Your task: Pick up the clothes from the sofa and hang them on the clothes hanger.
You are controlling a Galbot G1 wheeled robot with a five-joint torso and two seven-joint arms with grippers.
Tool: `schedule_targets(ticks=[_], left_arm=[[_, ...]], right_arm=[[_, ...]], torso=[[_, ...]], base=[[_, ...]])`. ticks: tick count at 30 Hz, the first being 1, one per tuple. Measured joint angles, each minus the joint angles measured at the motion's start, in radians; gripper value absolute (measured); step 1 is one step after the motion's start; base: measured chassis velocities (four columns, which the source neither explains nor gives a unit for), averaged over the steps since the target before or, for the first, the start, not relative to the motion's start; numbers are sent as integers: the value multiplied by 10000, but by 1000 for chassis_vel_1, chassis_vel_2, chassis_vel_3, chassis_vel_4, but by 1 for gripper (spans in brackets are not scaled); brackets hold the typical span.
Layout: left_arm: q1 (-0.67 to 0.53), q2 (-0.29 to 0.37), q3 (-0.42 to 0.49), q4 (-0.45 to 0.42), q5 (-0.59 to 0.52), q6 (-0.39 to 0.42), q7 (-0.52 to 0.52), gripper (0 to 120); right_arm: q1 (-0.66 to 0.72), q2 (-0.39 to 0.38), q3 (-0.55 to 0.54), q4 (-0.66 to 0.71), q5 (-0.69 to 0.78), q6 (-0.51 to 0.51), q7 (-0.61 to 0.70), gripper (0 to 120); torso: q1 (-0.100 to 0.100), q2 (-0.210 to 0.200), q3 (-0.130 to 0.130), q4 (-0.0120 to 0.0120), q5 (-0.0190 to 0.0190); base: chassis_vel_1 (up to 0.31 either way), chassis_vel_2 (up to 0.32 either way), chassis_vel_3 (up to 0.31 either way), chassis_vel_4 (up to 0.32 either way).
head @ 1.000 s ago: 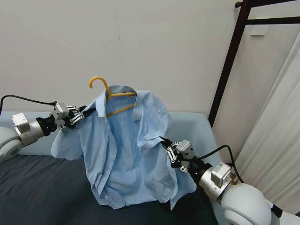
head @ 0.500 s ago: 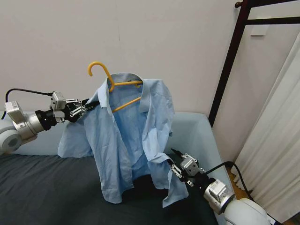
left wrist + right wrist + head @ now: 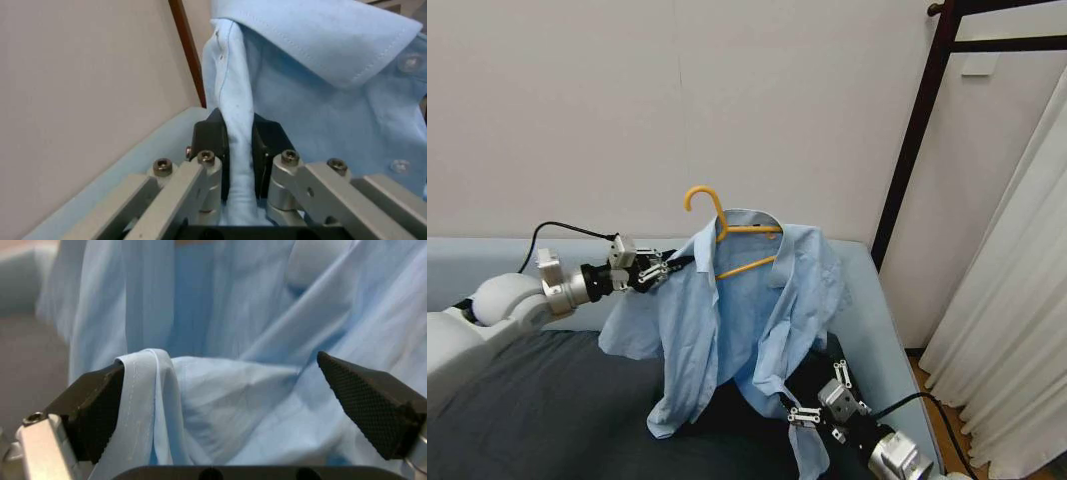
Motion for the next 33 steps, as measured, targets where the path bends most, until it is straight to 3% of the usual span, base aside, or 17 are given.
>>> schedule_targets(ticks=[3, 6, 10, 11, 15, 20, 24, 30, 33], left_arm=[[-383, -537, 468, 372, 72, -57, -51, 7], [-953, -870, 925, 704, 85, -90, -51, 7], [-2618, -1656, 2240, 1628, -54, -168, 77, 7], [-2618, -1656, 2240, 1628, -54, -168, 77, 7], [-4248, -2185, 3563, 2385, -244, -309, 271, 7], [-5241, -2753, 4107, 3267, -324, -434, 356, 7], [-5511, -2850, 4237, 3295, -530, -444, 361, 7], [-5333, -2581, 4353, 2580, -561, -407, 396, 7], [-5258, -2552, 4383, 2368, -553, -380, 397, 7]], right_arm=[[77, 66, 413, 569, 1310, -835, 642, 100], [-172, -78, 679, 793, 1296, -1280, 667, 100], [-1060, -295, 844, 504, -1463, -1350, -298, 100], [-1060, -295, 844, 504, -1463, -1350, -298, 100], [-1540, -425, 864, -216, -4124, -604, -1137, 100], [-1772, -642, 845, -362, -4799, 308, -1695, 100], [-1556, -424, 774, -32, -3674, 688, -1256, 100], [237, -169, 875, 156, -211, -183, 1268, 100], [985, -228, 1009, 3, 932, -497, 2154, 100]], torso=[[0, -1, 0, 3, 1], [0, 0, 0, -1, 2], [0, 0, 0, -7, 7], [0, 0, 0, -7, 7], [1, -1, 1, -6, 10], [1, -1, 0, -1, 3], [0, 0, -1, -7, 8], [0, -1, -1, 10, 3], [0, -1, 0, 1, 3]], base=[[0, 0, 0, 0], [0, 0, 0, 0], [0, 0, 0, 0], [0, 0, 0, 0], [0, 0, 0, 0], [0, 0, 0, 0], [0, 0, 0, 0], [0, 0, 0, 0], [0, 0, 0, 0]])
